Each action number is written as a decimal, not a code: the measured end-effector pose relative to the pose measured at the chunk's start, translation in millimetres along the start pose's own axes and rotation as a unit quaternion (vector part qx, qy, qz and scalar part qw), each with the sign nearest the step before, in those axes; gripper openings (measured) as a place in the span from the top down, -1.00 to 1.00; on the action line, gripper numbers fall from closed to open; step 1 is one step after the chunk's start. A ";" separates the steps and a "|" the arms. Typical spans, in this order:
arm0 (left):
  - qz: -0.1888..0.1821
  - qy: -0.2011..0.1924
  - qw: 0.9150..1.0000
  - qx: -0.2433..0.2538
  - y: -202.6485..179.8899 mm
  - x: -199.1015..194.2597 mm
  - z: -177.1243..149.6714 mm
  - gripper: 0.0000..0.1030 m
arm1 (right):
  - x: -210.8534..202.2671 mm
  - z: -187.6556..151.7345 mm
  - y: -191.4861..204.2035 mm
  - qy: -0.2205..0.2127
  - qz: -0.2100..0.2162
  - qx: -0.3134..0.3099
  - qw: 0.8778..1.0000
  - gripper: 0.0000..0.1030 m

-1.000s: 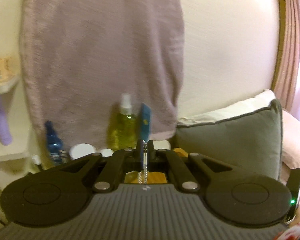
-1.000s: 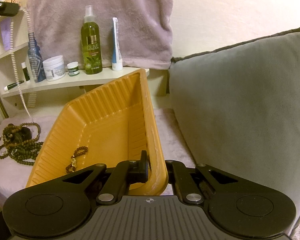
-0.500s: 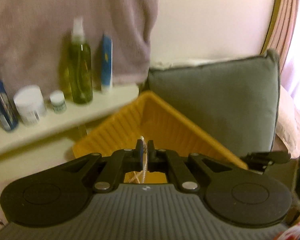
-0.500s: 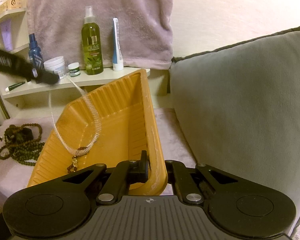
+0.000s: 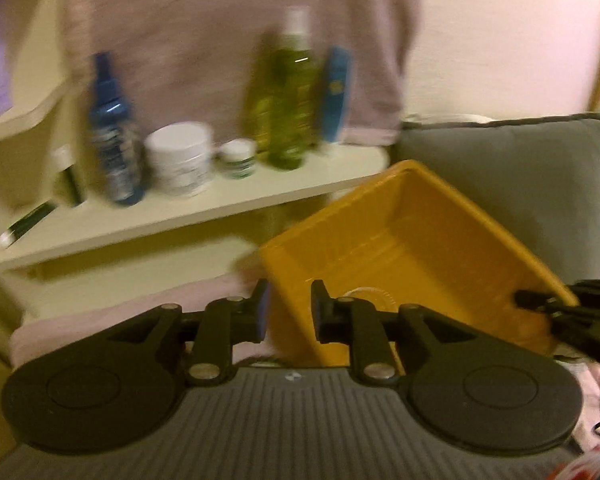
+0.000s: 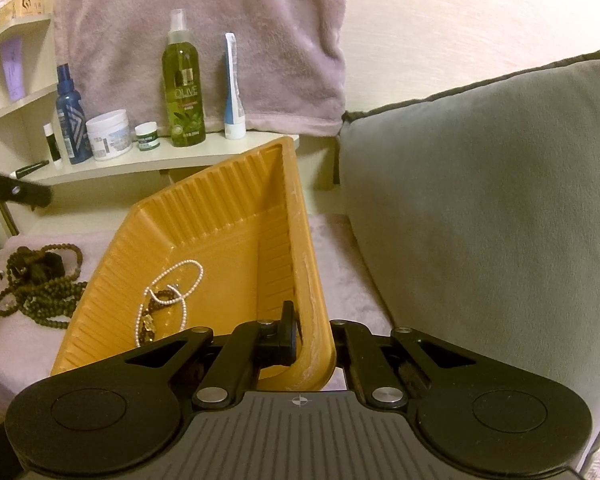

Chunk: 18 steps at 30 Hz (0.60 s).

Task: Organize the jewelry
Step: 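Lift the pearl necklace and release it into the orange tray, then grasp the brown bead strand in the pile with the left tool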

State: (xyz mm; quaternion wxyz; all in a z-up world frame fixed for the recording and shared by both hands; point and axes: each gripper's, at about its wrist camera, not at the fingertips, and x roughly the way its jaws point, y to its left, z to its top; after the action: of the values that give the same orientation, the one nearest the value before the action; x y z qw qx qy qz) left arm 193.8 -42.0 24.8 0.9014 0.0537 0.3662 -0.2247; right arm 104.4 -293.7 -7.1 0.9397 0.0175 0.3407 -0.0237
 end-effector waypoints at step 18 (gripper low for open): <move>0.081 0.037 0.995 -0.042 57.2 7.3 -50.8 0.64 | 4.4 0.4 -1.0 0.006 -0.003 -0.008 1.000 0.91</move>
State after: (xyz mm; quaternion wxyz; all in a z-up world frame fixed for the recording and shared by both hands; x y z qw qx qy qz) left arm 191.6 19.7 -20.9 0.9038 0.0531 0.4033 -0.1333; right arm 108.0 -294.9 -9.6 0.9376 0.0090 0.3467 -0.0234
